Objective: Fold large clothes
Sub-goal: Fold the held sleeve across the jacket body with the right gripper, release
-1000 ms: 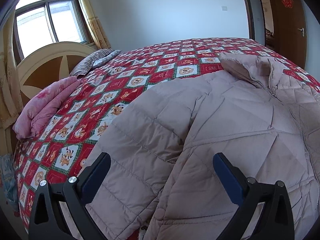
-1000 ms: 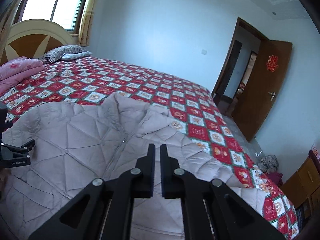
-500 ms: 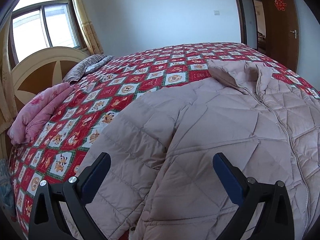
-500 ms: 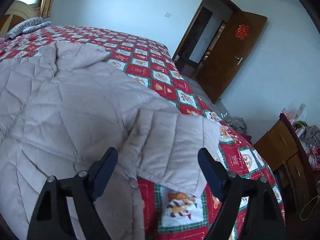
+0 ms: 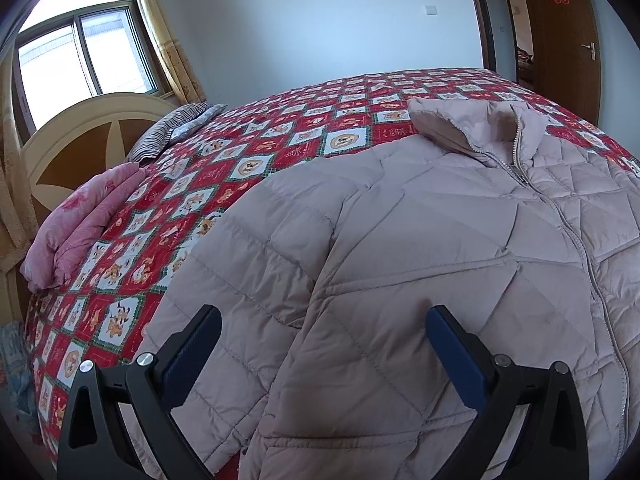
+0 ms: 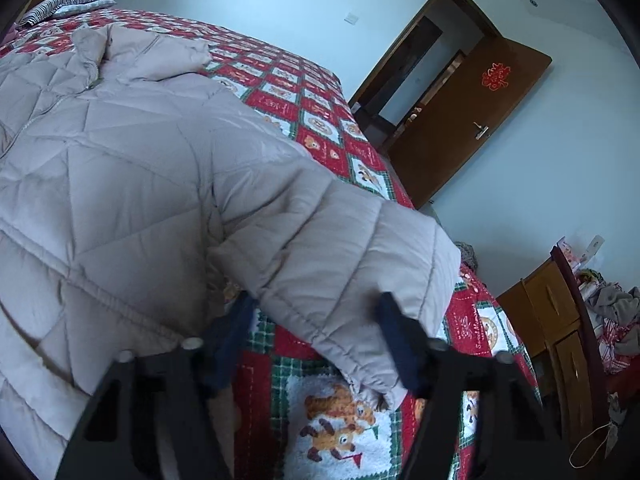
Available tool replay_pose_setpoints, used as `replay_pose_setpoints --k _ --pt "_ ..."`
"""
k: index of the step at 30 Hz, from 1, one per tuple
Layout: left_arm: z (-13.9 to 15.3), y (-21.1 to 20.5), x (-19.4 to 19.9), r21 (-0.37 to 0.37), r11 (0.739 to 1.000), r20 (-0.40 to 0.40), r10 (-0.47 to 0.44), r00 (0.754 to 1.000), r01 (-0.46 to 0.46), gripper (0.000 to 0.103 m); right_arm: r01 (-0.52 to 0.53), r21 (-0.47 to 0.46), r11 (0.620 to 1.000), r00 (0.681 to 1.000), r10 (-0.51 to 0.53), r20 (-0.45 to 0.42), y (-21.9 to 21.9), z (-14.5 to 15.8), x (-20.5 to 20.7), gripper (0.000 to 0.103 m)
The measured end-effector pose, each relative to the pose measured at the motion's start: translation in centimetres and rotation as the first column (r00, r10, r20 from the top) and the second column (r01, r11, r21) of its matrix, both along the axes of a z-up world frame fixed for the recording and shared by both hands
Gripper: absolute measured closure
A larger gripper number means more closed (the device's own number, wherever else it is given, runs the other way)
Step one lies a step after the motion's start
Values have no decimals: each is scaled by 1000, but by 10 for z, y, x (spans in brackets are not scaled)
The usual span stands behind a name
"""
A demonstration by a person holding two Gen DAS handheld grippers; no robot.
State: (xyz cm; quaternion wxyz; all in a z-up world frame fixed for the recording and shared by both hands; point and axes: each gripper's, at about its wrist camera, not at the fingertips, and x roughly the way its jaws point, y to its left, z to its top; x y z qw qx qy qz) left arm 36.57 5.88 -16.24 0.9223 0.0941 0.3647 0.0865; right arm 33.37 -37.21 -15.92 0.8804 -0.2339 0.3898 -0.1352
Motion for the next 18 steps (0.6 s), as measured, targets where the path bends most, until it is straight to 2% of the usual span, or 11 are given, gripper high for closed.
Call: replay_pose_setpoints --k 1,2,4,10,15,18 --pt "0 0 0 2 1000 -1 0 1000 0 1 0 9 1000 1000 0 6 -1 3 0 80" --pt "0 -1 0 4 1000 -1 -1 1000 1 1 0 22 1000 1000 0 21 -3 8 0 88" --pt "0 -1 0 5 1000 1 0 1000 0 1 0 54 999 999 -2 42 -5 20 -1 93" --pt "-2 3 2 -17 1000 0 15 1000 -15 1 -14 86 996 995 5 99 -4 46 -7 97" --pt "-3 7 1 -29 999 2 19 1000 -19 1 -15 124 992 994 1 112 -8 56 -6 98" --pt "-3 9 2 -32 999 3 24 1000 -24 1 -41 134 990 987 19 158 -1 68 -11 101"
